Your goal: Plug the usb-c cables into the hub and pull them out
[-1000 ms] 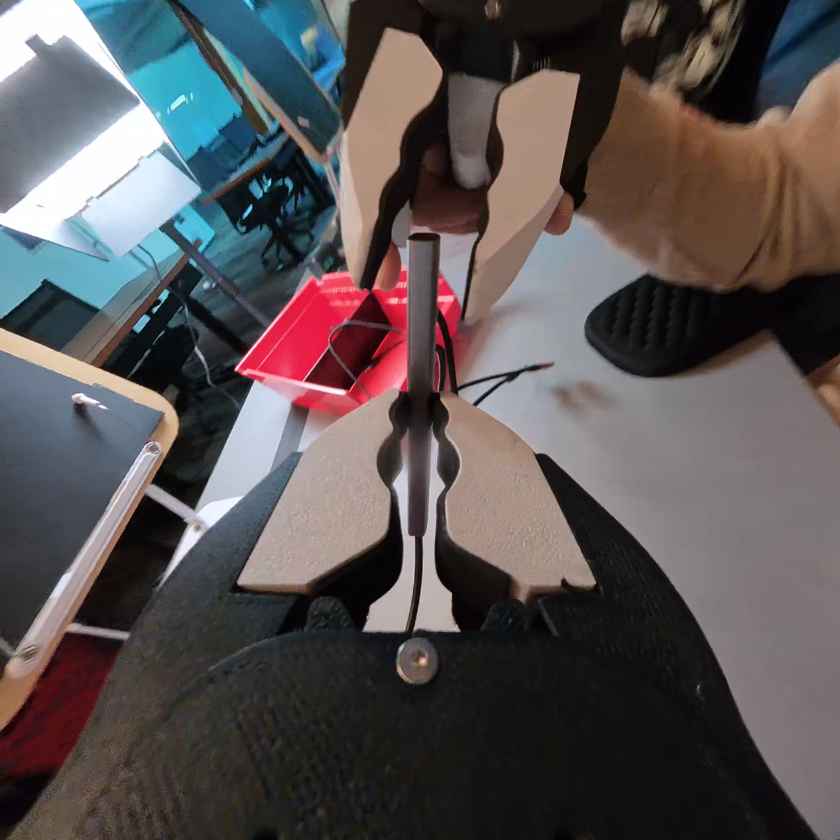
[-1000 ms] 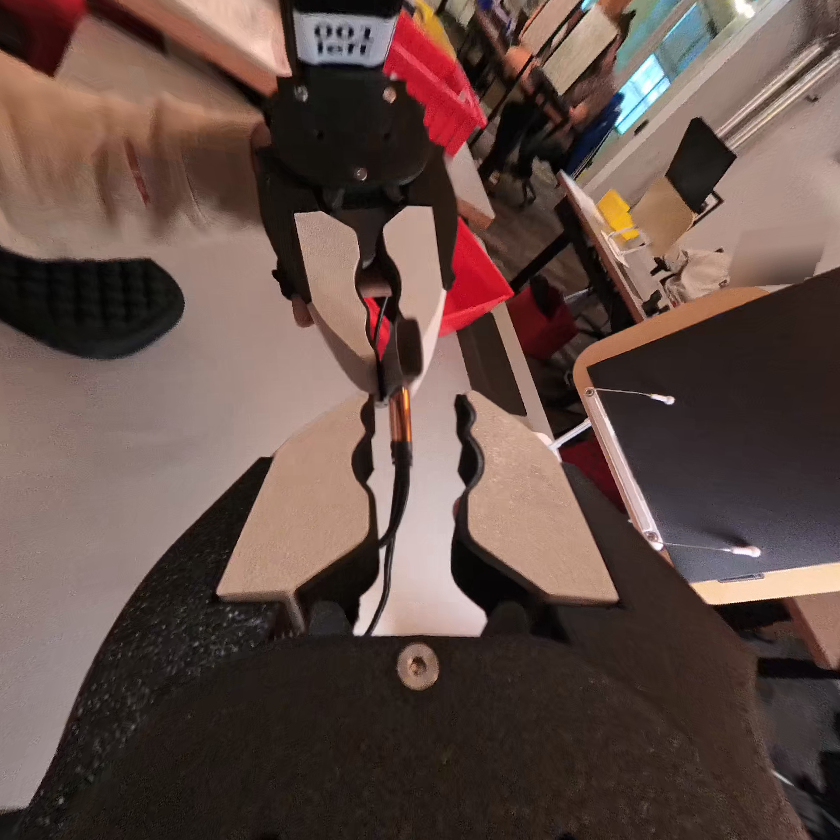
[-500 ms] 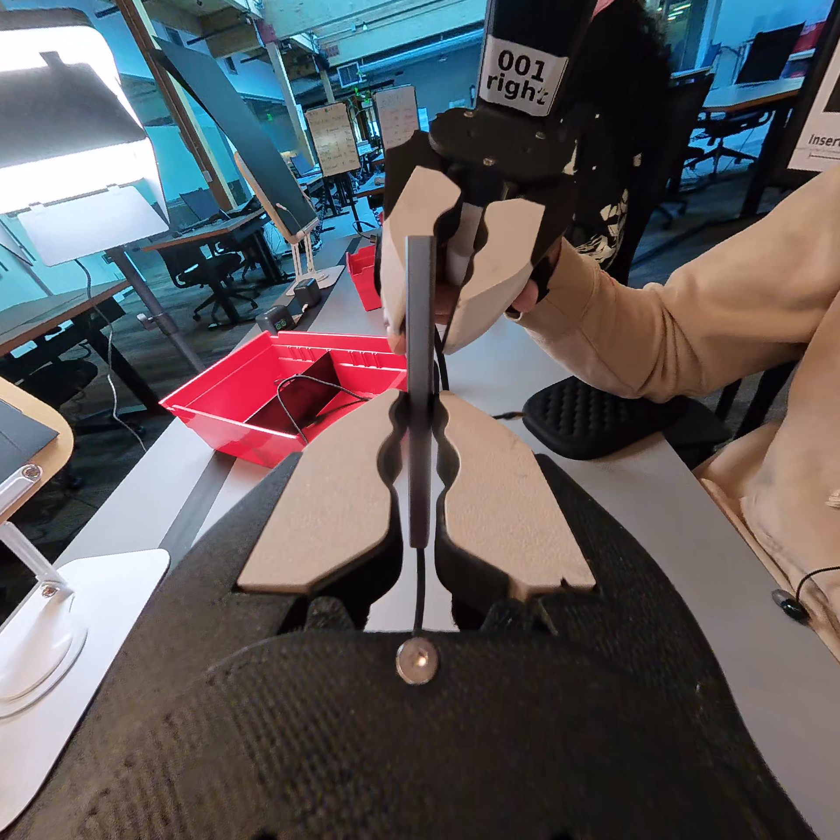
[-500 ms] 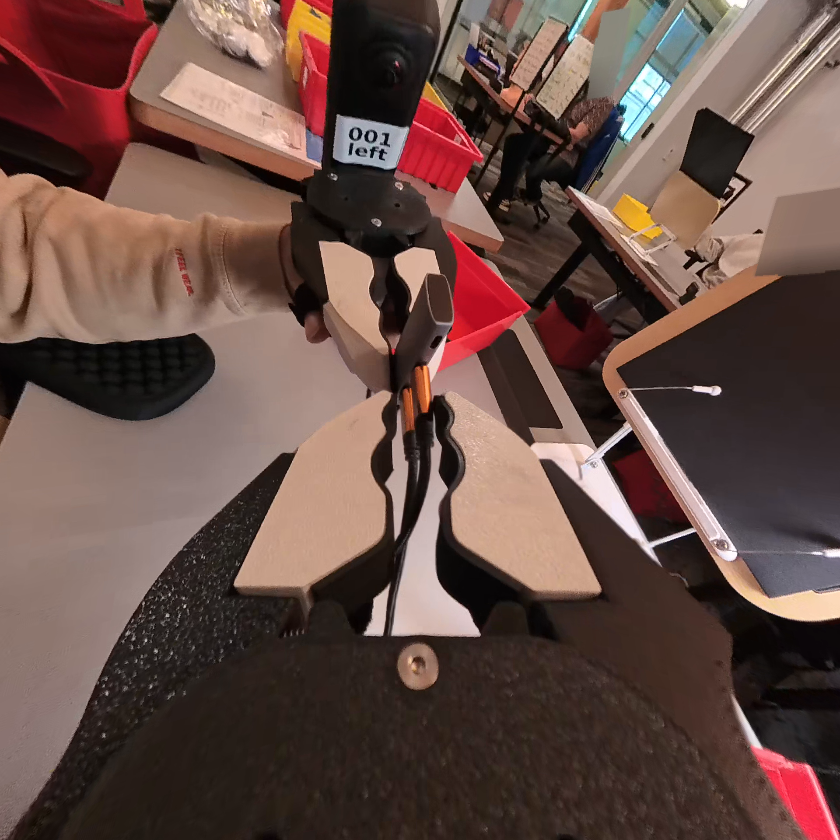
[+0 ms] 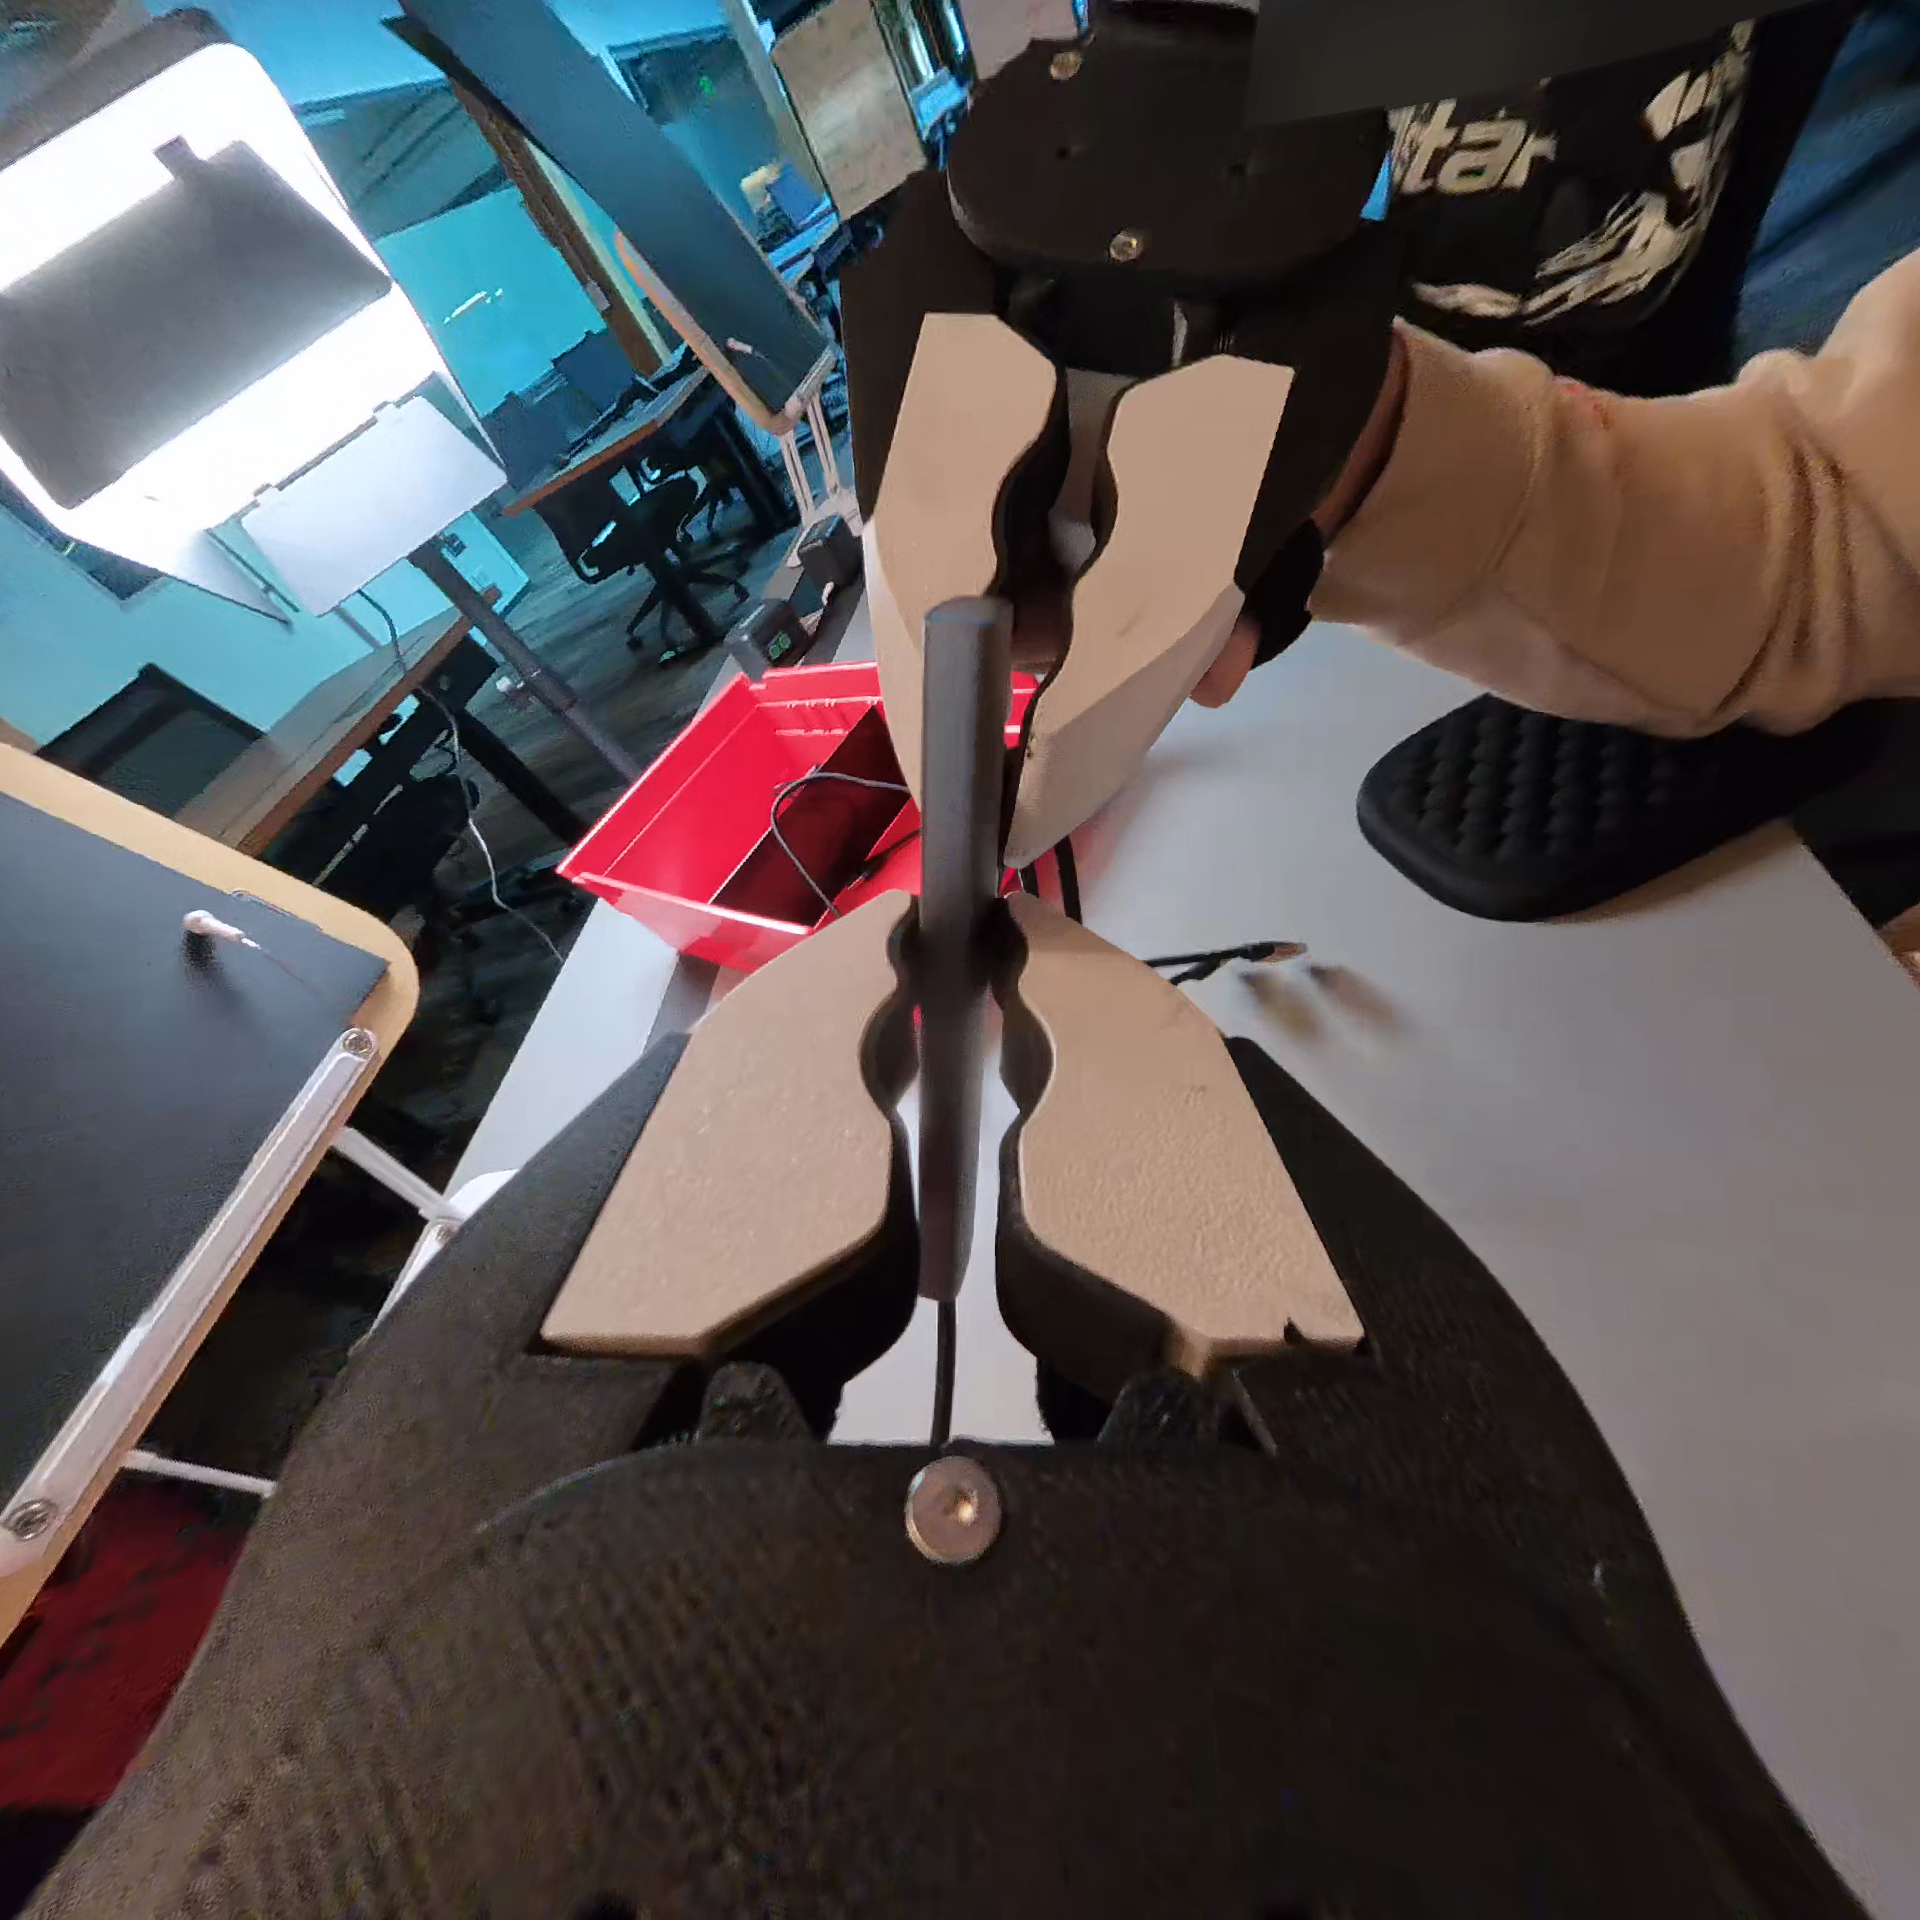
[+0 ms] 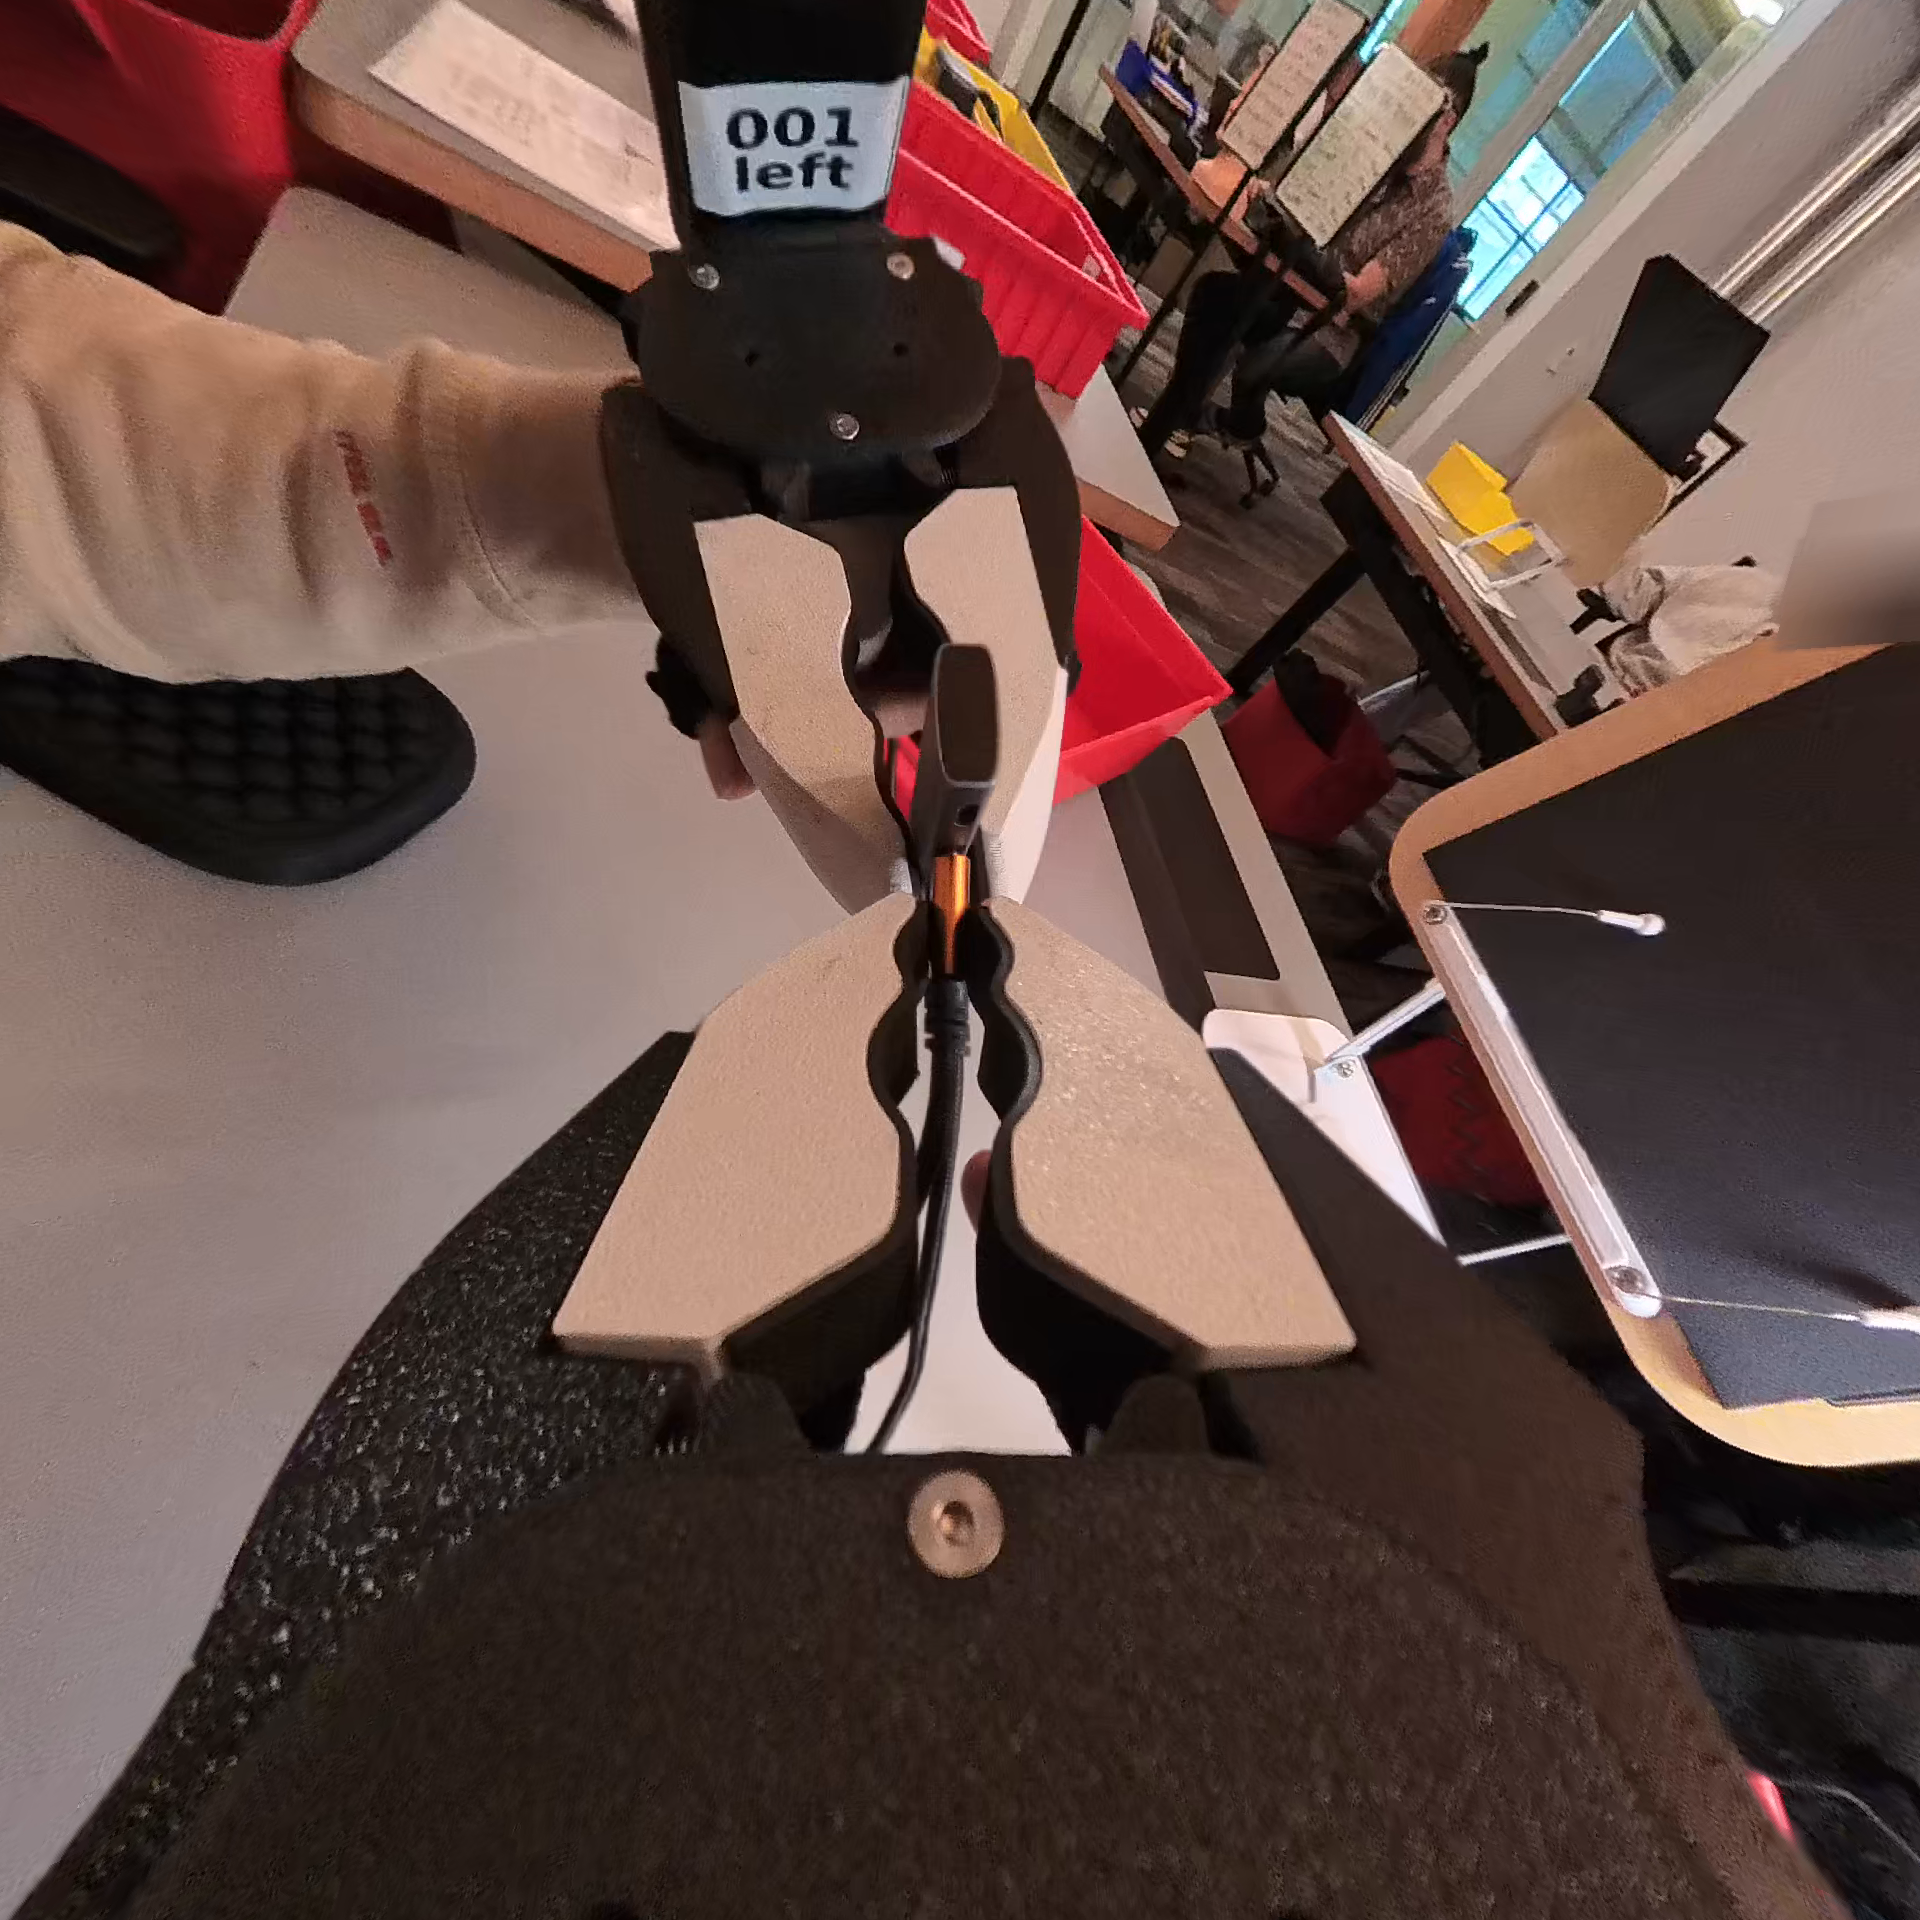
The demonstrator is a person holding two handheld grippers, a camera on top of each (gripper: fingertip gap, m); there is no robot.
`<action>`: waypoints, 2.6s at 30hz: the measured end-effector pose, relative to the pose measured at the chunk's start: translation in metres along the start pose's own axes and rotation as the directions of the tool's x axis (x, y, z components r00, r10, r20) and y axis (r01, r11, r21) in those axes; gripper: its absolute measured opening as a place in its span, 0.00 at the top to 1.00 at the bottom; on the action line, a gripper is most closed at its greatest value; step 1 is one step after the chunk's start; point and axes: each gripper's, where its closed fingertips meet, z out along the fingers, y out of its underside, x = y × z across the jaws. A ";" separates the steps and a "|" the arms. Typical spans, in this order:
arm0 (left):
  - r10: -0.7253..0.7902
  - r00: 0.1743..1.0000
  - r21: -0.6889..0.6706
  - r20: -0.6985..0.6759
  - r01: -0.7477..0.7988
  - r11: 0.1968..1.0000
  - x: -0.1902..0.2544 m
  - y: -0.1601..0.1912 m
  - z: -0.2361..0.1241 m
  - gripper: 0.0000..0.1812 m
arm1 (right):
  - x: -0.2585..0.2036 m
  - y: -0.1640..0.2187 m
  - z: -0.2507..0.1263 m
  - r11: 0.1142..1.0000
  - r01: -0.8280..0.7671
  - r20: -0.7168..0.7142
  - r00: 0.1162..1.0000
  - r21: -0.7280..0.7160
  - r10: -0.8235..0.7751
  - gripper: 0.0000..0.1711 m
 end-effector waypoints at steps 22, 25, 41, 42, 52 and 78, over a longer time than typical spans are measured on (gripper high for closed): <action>-0.195 0.967 0.184 -0.162 0.224 0.957 0.007 -0.027 -0.002 0.95 | -0.005 -0.001 -0.012 0.983 -0.153 0.178 0.975 0.104 0.133 0.96; -0.211 0.964 0.188 -0.164 0.240 0.952 0.007 -0.028 0.000 0.95 | -0.003 0.001 -0.014 0.985 -0.140 0.168 0.978 0.101 0.122 0.96; -0.269 0.950 0.169 -0.159 0.294 0.941 0.004 -0.028 0.003 0.95 | -0.001 0.006 -0.015 0.965 -0.193 0.241 0.959 0.176 0.148 0.95; -0.272 0.949 0.171 -0.161 0.298 0.939 0.004 -0.028 0.004 0.95 | -0.001 0.007 -0.015 0.965 -0.199 0.247 0.957 0.171 0.154 0.95; -0.218 0.970 0.132 -0.104 0.231 0.964 0.000 -0.019 0.001 0.94 | 0.001 0.001 -0.003 0.979 -0.147 0.143 0.982 0.145 0.126 0.85; -0.043 0.995 -0.021 -0.093 0.041 0.999 0.011 -0.014 -0.017 0.95 | -0.013 0.001 0.012 0.979 -0.108 0.181 0.980 0.171 0.076 0.96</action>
